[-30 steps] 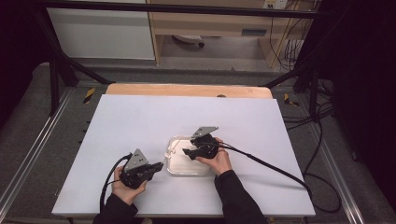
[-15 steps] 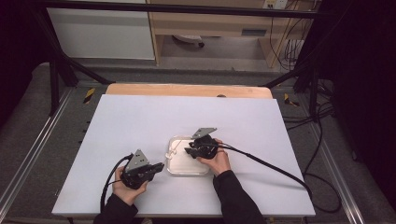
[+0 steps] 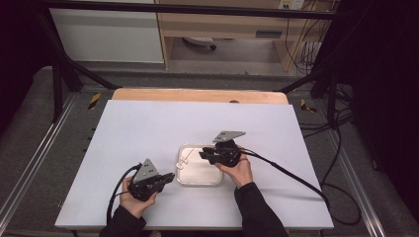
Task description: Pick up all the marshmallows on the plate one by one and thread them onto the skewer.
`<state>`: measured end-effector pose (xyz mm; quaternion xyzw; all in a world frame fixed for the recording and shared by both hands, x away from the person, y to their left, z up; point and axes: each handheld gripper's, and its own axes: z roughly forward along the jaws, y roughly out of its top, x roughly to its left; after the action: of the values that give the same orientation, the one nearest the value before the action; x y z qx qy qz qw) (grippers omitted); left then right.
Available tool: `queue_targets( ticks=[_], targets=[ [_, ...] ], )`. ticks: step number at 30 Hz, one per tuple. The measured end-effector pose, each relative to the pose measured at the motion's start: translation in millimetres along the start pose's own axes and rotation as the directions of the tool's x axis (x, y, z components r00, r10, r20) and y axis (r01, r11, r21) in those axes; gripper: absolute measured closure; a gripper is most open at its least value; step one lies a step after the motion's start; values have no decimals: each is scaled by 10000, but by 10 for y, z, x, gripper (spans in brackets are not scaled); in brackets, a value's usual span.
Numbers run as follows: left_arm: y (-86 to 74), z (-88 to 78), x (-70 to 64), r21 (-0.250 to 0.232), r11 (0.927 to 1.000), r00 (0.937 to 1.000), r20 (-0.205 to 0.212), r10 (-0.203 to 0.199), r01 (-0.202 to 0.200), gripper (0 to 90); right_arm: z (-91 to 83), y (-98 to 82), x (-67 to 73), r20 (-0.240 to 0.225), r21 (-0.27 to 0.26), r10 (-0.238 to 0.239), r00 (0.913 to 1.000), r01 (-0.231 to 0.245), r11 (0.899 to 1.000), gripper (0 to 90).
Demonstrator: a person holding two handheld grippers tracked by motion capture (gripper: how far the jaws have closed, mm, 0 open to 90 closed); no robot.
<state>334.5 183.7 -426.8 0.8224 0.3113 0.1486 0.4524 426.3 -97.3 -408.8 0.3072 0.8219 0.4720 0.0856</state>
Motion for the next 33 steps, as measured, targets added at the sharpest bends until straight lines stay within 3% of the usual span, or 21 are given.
queue_targets(
  ticks=[7, 14, 20, 28, 33],
  targets=[
    [6, 9, -45, -65, 9999, 9998, 177, 118, -117, 887, -384, 7, -22, -742, -1241, 678, 9949, -767, 9893, 738],
    [25, 25, -144, -198, 9991, 9982, 460, 381, -373, 886, -625, -8, -29, -1570, -2321, 1214, 9801, -1561, 9601, 732],
    [31, 34, -190, -295, 9985, 9970, 606, 485, -468, 887, -623, -23, 23, -2084, -2754, 1451, 9672, -2003, 9402, 731],
    [35, 26, -204, -389, 9980, 9967, 622, 516, -492, 887, -525, -53, 49, -2593, -2847, 1695, 9508, -2430, 9273, 729],
    [37, 26, -211, -452, 9978, 9967, 642, 505, -476, 887, -480, -75, 62, -2726, -2798, 1756, 9460, -2525, 9262, 728]
  ],
)
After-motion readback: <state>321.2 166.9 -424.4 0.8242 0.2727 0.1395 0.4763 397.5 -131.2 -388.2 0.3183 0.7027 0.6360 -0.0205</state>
